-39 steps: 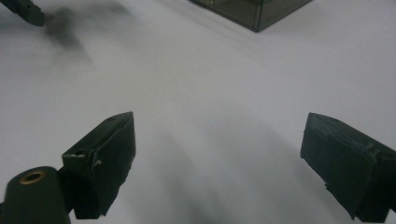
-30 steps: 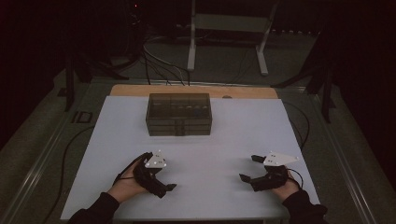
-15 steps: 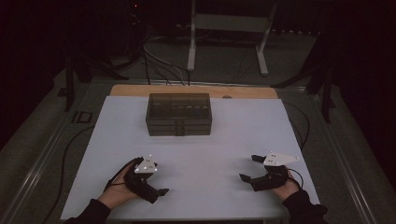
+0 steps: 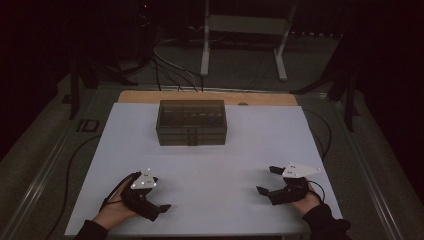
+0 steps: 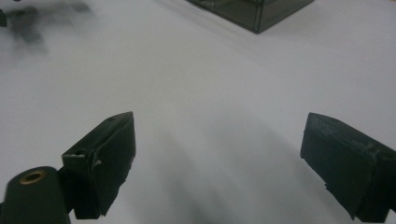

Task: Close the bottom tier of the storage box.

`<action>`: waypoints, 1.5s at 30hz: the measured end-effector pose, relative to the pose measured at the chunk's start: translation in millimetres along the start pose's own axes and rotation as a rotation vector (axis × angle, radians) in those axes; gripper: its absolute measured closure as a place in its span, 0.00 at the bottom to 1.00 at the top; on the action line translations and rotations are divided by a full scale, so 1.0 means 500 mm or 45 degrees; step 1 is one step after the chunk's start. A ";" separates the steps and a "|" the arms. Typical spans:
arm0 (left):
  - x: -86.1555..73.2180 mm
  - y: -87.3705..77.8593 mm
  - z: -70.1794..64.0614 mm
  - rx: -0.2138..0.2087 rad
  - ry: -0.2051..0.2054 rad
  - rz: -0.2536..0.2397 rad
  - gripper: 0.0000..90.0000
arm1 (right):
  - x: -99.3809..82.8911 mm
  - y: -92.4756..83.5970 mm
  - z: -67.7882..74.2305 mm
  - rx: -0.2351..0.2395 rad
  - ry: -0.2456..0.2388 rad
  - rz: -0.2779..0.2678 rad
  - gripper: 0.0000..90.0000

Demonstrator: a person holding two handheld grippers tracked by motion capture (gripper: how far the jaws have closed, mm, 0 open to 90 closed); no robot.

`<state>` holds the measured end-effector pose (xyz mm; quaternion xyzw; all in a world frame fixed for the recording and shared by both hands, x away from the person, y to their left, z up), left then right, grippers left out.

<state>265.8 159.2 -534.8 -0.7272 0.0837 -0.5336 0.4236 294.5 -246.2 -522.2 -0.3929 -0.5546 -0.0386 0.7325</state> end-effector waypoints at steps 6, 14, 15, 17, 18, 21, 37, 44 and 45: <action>-0.016 -0.022 0.014 0.019 -0.035 -0.010 0.00 | 0.000 0.000 0.000 0.002 -0.001 0.003 0.12; -0.038 -0.042 0.024 0.022 -0.084 -0.053 0.00 | -0.002 0.000 0.000 0.002 0.000 0.006 0.12; -0.039 -0.043 0.026 0.026 -0.088 -0.059 0.00 | -0.001 0.000 0.000 0.003 -0.001 0.005 0.12; -0.040 -0.043 0.027 0.022 -0.105 -0.077 0.00 | -0.002 0.000 0.000 0.002 -0.003 0.007 0.12; -0.041 -0.043 0.028 0.025 -0.098 -0.071 0.00 | -0.002 0.000 0.000 0.003 -0.004 0.007 0.12; -0.044 -0.041 0.028 0.027 -0.095 -0.062 0.00 | -0.002 -0.001 0.000 0.002 -0.004 0.007 0.12; -0.045 -0.043 0.030 0.040 -0.122 -0.105 0.00 | -0.005 0.001 0.000 -0.005 -0.016 0.016 0.12; -0.044 -0.044 0.031 0.042 -0.122 -0.111 0.00 | -0.006 0.002 0.000 -0.002 -0.018 0.019 0.12; -0.044 -0.044 0.031 0.042 -0.122 -0.111 0.00 | -0.006 0.002 0.000 -0.002 -0.018 0.019 0.12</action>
Point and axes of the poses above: each handheld gripper's, and its own axes: y roughly forward along the jaws, x roughly out of its top, z roughly to its left, the point moved 5 cm from there along y, roughly forward along the jaws, and after that the axes turned 2 degrees about -z, right-handed, at the moved point
